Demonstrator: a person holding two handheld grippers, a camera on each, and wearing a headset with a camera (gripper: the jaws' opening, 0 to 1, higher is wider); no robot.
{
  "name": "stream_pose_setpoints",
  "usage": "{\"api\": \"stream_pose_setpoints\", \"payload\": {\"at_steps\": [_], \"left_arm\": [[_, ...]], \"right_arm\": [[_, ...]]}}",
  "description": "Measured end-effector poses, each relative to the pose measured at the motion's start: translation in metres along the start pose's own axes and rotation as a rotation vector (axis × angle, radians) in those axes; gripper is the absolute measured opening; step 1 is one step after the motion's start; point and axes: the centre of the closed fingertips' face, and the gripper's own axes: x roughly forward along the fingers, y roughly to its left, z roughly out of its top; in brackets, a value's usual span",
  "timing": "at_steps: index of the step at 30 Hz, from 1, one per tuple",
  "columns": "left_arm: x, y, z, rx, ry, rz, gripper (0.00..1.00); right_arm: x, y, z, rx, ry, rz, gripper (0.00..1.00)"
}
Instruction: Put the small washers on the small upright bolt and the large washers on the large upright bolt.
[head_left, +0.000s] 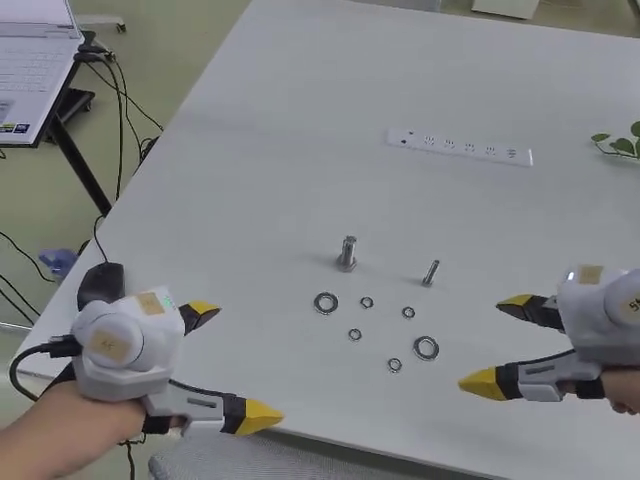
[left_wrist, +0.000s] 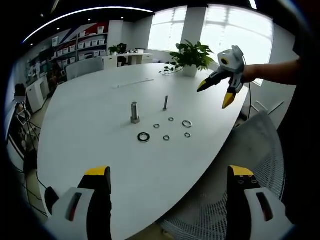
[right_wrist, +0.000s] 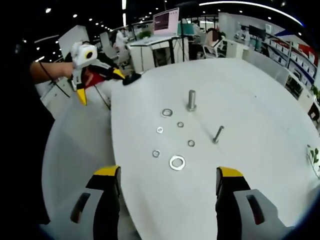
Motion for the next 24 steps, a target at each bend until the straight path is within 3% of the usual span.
{"api": "stream_pose_setpoints", "payload": {"at_steps": [5, 24], "left_arm": [[0.001, -0.001, -0.001, 0.004, 0.005, -0.005, 0.97], [0.003, 0.000, -0.001, 0.016, 0.015, -0.011, 0.96]], "right_arm": [[0.005, 0.000, -0.001, -0.045, 0.057, 0.016, 0.74], [0.035, -0.006, -0.004, -0.185, 0.186, 0.059, 0.67]]}}
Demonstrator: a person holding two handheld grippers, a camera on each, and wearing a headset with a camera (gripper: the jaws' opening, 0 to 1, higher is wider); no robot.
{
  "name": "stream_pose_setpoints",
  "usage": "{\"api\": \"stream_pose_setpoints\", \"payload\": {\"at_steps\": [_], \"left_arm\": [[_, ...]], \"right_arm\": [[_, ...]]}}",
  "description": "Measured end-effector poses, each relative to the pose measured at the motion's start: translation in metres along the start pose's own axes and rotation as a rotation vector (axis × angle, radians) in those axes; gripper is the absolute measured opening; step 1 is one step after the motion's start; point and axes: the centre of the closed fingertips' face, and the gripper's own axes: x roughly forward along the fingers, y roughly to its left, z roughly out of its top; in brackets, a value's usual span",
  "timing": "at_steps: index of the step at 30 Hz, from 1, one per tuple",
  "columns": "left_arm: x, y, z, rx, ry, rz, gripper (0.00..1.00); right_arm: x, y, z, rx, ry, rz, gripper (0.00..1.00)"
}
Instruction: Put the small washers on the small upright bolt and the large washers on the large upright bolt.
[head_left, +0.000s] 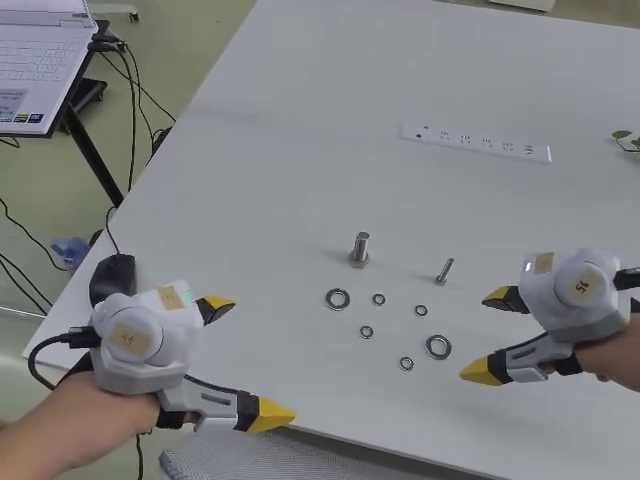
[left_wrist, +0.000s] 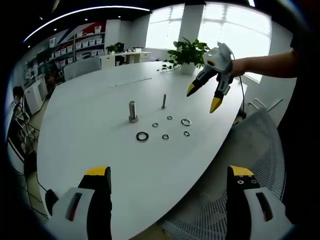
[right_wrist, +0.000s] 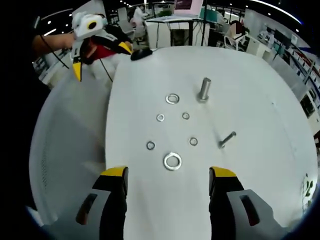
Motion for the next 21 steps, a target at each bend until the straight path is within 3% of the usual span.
{"api": "stream_pose_setpoints", "payload": {"at_steps": [5, 21], "left_arm": [[0.001, -0.001, -0.001, 0.002, 0.004, -0.008, 0.96], [-0.003, -0.003, -0.004, 0.010, 0.014, -0.010, 0.95]], "right_arm": [[0.011, -0.004, -0.005, -0.033, 0.057, 0.010, 0.62], [0.043, -0.005, -0.012, -0.114, 0.119, 0.041, 0.59]]}}
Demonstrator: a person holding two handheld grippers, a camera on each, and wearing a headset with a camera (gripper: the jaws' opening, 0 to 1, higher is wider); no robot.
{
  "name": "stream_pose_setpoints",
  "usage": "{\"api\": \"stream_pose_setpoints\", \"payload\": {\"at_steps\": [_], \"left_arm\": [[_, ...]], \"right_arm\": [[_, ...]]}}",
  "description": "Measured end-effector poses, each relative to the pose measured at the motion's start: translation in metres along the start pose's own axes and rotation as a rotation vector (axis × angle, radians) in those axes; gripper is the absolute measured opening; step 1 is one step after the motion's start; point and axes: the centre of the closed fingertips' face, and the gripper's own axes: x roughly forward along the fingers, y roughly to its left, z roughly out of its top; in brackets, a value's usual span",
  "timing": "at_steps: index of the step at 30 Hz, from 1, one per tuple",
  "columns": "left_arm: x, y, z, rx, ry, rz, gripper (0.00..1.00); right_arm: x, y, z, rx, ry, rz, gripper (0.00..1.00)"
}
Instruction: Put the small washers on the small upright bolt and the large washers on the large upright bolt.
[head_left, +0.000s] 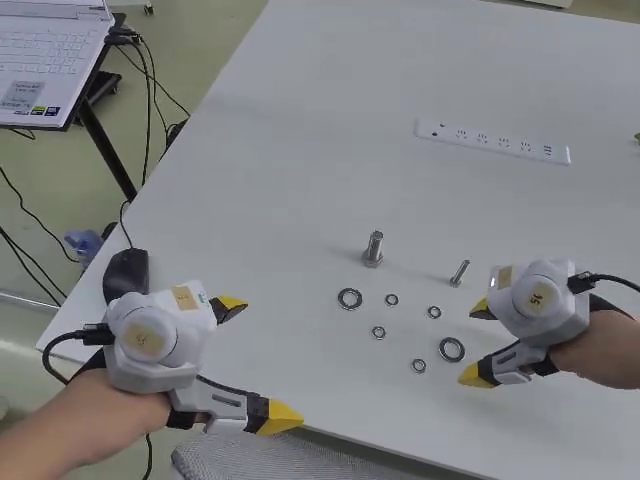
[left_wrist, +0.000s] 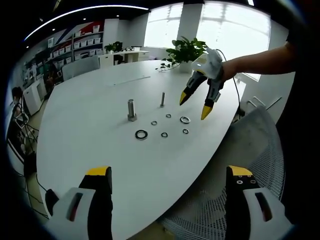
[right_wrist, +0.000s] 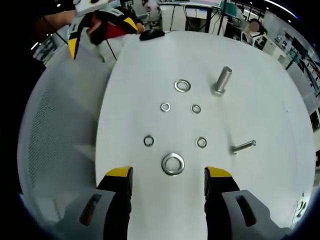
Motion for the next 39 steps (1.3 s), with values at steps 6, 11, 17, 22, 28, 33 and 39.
{"api": "stream_pose_setpoints", "payload": {"at_steps": [6, 11, 17, 22, 28, 33, 39], "left_arm": [[-0.002, 0.001, -0.003, 0.005, 0.007, -0.003, 0.94], [-0.002, 0.000, -0.001, 0.005, 0.004, -0.005, 0.94], [-0.003, -0.002, 0.000, -0.006, -0.005, -0.006, 0.94], [-0.004, -0.004, -0.001, -0.001, 0.002, -0.006, 0.93], [-0.006, 0.000, 0.001, -0.004, -0.010, 0.009, 0.94], [-0.006, 0.000, 0.000, 0.001, -0.006, 0.008, 0.93], [-0.005, -0.002, -0.004, 0.002, 0.003, 0.004, 0.93]], "right_arm": [[0.010, -0.001, 0.000, -0.013, 0.019, 0.001, 0.58], [0.017, -0.003, -0.003, -0.041, 0.049, 0.010, 0.55], [0.023, -0.003, -0.004, -0.063, 0.064, 0.016, 0.51], [0.027, -0.001, -0.006, -0.077, 0.080, 0.024, 0.50], [0.029, -0.003, -0.007, -0.080, 0.093, 0.017, 0.50], [0.030, -0.003, -0.010, -0.084, 0.101, 0.017, 0.48], [0.029, -0.003, -0.009, -0.078, 0.101, 0.012, 0.46]]}}
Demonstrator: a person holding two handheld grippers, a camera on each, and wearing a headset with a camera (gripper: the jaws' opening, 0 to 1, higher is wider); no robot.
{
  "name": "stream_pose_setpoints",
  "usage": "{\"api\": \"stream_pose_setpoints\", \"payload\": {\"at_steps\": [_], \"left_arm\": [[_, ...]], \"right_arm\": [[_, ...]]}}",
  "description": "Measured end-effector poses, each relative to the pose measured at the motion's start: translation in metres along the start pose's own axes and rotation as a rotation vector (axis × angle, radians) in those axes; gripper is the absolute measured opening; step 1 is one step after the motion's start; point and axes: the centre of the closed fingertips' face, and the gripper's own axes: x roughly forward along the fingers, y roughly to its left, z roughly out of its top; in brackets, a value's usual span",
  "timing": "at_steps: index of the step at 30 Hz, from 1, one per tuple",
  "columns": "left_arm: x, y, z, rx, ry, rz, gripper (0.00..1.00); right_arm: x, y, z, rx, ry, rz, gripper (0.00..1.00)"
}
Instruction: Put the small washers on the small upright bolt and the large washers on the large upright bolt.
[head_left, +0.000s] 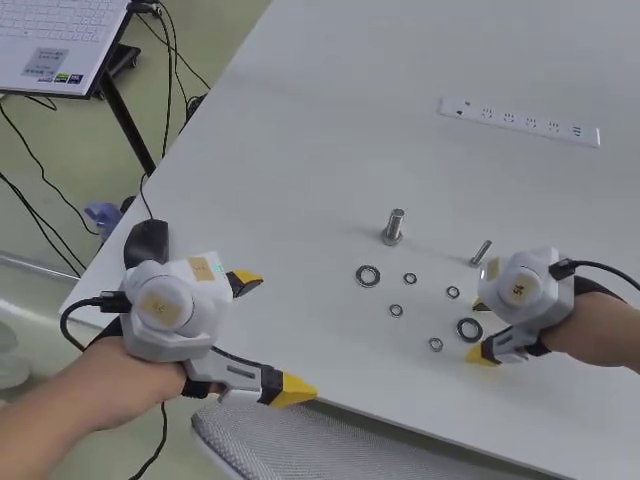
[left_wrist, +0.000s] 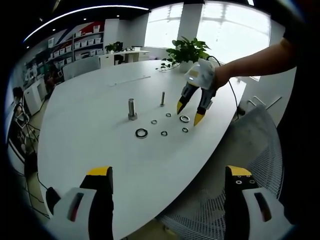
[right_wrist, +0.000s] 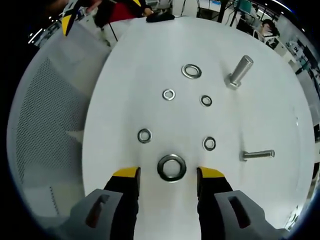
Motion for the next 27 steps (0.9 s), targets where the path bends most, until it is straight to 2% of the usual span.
{"api": "stream_pose_setpoints", "payload": {"at_steps": [10, 16, 23, 27], "left_arm": [[-0.0006, -0.0015, -0.0004, -0.019, -0.012, -0.007, 0.92], [-0.0015, -0.0005, -0.0009, -0.026, -0.016, -0.007, 0.91], [-0.0018, -0.0010, -0.0017, -0.021, -0.010, -0.009, 0.89], [-0.0025, -0.0016, -0.0029, -0.024, -0.008, -0.006, 0.89]], "right_arm": [[0.0009, -0.0018, 0.0019, -0.008, 0.046, 0.001, 0.38], [0.0020, 0.0001, 0.0031, -0.053, 0.093, 0.011, 0.35], [0.0014, -0.0026, 0.0034, -0.045, 0.092, 0.008, 0.31], [0.0008, -0.0034, 0.0018, -0.097, 0.106, 0.013, 0.25]]}}
